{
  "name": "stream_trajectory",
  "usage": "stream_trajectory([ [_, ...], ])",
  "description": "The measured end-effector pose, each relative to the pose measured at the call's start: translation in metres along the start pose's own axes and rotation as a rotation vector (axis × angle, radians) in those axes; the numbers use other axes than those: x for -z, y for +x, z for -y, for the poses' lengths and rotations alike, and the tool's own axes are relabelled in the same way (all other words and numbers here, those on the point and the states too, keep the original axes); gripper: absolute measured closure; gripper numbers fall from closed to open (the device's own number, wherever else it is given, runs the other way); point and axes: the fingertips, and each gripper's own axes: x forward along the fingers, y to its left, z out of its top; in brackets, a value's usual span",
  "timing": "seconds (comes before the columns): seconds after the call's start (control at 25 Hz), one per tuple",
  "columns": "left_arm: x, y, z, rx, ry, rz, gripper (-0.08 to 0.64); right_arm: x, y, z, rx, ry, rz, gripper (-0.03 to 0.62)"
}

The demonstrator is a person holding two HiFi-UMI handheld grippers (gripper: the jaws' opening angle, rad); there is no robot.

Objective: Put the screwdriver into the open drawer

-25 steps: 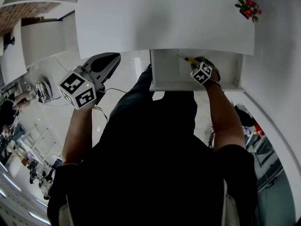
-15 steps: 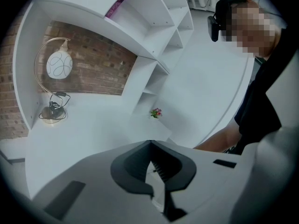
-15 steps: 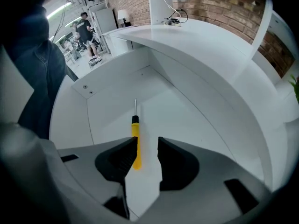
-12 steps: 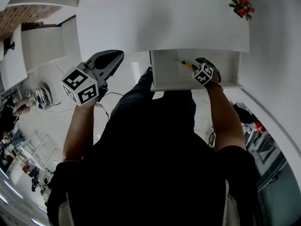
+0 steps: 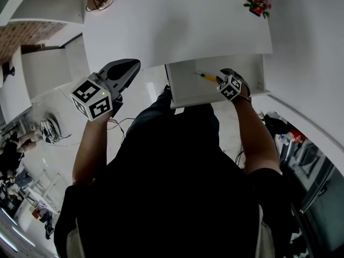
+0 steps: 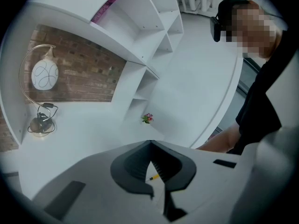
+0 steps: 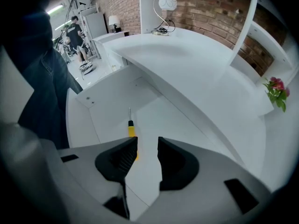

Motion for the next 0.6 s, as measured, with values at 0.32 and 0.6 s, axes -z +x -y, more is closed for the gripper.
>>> stream_trajectory([
  [0.32,-0.016,0.007,0.011,0.075,0.035,0.001,0.543,0.005,-0.034,0.006,0.07,0.08,0.015,0.448],
  [0.6,-0.03,0.006,0.019,0.13,0.07,0.01,0.543,0.008,-0.061,0.01,0.135,0.192,0.043,0.449],
])
